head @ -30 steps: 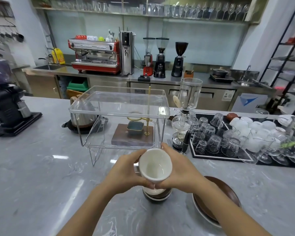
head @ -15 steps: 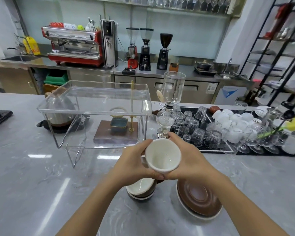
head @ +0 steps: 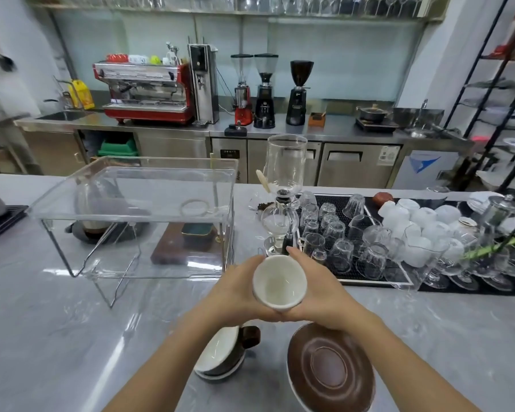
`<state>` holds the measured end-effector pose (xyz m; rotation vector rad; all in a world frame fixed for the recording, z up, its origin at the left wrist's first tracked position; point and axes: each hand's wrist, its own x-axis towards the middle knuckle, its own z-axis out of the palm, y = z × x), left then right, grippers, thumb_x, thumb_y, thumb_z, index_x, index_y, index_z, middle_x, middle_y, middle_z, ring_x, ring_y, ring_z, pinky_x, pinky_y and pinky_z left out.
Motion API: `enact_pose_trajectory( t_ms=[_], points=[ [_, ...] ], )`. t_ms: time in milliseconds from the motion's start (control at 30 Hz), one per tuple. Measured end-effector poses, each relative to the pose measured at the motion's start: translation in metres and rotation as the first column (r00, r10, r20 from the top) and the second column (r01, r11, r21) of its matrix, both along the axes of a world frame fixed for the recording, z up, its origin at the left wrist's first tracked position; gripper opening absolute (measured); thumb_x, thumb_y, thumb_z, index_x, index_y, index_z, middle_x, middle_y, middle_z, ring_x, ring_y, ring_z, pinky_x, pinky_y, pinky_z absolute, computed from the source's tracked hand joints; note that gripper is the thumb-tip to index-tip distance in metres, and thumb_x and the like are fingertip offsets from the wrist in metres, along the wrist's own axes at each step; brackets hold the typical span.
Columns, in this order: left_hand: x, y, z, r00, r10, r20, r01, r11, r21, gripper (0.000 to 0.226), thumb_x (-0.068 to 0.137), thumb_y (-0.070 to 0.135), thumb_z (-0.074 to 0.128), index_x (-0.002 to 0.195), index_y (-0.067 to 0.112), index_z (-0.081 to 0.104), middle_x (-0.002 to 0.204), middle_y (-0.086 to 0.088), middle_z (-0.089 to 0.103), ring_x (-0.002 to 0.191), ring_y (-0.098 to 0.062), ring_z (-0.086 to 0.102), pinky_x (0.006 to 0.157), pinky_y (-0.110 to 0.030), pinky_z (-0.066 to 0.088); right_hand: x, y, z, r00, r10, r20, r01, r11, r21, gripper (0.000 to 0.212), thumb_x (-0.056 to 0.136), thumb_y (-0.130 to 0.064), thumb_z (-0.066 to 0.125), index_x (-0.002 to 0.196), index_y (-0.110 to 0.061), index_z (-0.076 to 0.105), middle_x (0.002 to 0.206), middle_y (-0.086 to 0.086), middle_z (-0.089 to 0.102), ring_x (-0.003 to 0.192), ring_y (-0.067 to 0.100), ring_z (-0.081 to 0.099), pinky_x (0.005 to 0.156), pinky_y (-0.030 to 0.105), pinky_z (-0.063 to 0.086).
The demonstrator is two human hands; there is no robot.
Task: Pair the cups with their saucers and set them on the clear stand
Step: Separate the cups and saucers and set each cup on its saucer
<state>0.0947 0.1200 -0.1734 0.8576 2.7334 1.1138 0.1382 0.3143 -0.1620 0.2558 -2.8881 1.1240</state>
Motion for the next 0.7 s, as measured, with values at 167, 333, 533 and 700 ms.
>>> enact_pose_trajectory(
  t_ms=[167,333,533,700],
  points=[
    [-0.014,0.016,-0.017,0.996,0.091,0.016,-0.086,0.977,-0.194,0.086,0.043,0.067,0.084,0.116,0.031,0.055,0.105,0.011,0.067,0.096,-0.014,0.063,0.075,-0.031,0.051,-0.018,0.012,-0.026,0.997,0.029,0.067,-0.026,0.998,-0.056,0.126,0.053,-0.038,0.094,0.154,-0.019,0.023,0.157,-0.004,0.032,0.144,0.012,0.031,0.115,0.027,0.028],
    [-0.026,0.028,-0.035,0.989,0.147,0.012,-0.130,0.910,-0.394,0.081,0.044,0.059,0.087,0.110,0.025,0.053,0.104,0.006,0.064,0.093,-0.016,0.060,0.070,-0.032,0.047,-0.031,0.021,-0.048,0.989,0.082,0.125,-0.075,0.996,-0.057,0.128,0.048,-0.045,0.090,0.155,-0.021,0.023,0.156,-0.007,0.034,0.142,0.012,0.034,0.110,0.025,0.031],
    [-0.033,0.042,-0.045,0.975,0.220,0.023,-0.181,0.853,-0.489,0.084,0.045,0.051,0.089,0.115,0.020,0.055,0.109,0.002,0.063,0.095,-0.018,0.060,0.078,-0.036,0.054,-0.047,0.030,-0.068,0.980,0.110,0.166,-0.098,0.992,-0.079,0.128,0.049,-0.038,0.093,0.155,-0.024,0.022,0.155,-0.008,0.035,0.140,0.011,0.036,0.107,0.024,0.033],
    [-0.039,0.047,-0.051,0.971,0.236,0.046,-0.171,0.813,-0.557,0.076,0.046,0.053,0.088,0.106,0.020,0.055,0.099,0.002,0.064,0.083,-0.017,0.058,0.062,-0.029,0.044,-0.057,0.033,-0.077,0.971,0.148,0.187,-0.132,0.987,-0.094,0.122,0.046,-0.036,0.093,0.150,-0.024,0.029,0.144,-0.006,0.046,0.131,0.012,0.046,0.104,0.025,0.038]
  ],
)
